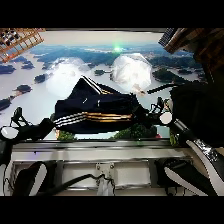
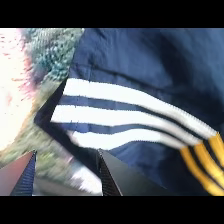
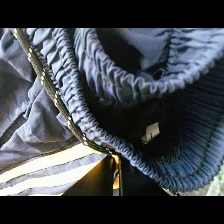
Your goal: Fold the clothes and pants, and hang the long-sleeved shirts on hangers.
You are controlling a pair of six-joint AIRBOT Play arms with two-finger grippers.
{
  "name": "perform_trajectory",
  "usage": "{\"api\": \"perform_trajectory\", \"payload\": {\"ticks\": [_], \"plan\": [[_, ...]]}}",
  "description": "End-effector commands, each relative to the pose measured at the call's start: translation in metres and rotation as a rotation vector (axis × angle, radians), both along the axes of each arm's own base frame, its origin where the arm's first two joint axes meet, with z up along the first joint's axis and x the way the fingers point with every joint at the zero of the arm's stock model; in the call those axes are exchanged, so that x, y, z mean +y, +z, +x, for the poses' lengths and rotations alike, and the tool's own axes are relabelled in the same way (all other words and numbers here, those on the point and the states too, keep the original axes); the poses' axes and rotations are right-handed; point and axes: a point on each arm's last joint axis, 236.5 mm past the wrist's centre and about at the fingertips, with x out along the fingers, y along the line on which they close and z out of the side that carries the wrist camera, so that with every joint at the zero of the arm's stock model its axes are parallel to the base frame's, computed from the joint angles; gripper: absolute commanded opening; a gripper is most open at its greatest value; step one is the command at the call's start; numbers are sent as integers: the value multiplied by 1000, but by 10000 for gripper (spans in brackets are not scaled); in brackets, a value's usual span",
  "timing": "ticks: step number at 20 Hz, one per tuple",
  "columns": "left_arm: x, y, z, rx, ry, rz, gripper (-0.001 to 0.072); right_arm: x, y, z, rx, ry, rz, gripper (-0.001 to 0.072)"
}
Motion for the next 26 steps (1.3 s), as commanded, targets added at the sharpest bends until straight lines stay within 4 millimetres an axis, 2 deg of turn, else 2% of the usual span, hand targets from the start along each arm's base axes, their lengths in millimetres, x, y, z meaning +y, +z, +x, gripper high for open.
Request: {"api": "perform_trajectory", "payload": {"ticks": [1, 3, 7, 8, 9, 10, 13, 16, 18, 20, 23, 26], "plan": [[-7, -10, 22, -11, 89, -98, 417, 0, 0, 0, -6, 15, -5, 33], [-11, -17, 29, -4, 105, -135, 417, 0, 0, 0, -11, 16, -7, 33], [-5, -37, 35, 34, 157, -146, 408, 0, 0, 1, -14, 13, -7, 33], [-8, -38, 39, 28, 163, -164, 324, 0, 0, 1, -14, 14, -7, 33], [-12, -36, 45, 4, 157, -191, 151, 0, 1, 1, -13, 16, -4, 33], [-19, -29, 53, -37, 147, -226, 9, 1, 2, 0, -13, 21, -1, 33], [-37, 10, 77, -184, 109, -333, 9, 3, 16, -2, -70, 76, -9, 35], [-42, 69, 97, -351, 55, -346, 6, -2, 40, 5, -170, 140, -55, 35], [-38, 122, 110, -497, 24, -310, 4, 3, 75, 21, -249, 163, -53, 35], [-36, 186, 120, -659, -4, -282, 3, 10, 131, 49, -377, 160, -32, 35], [-35, 303, 126, -923, -48, -234, 2, 13, 243, 89, -637, 150, -39, 35], [-35, 417, 113, -1185, -119, -110, 2, 0, 346, 103, -879, 143, -114, 35]]}}
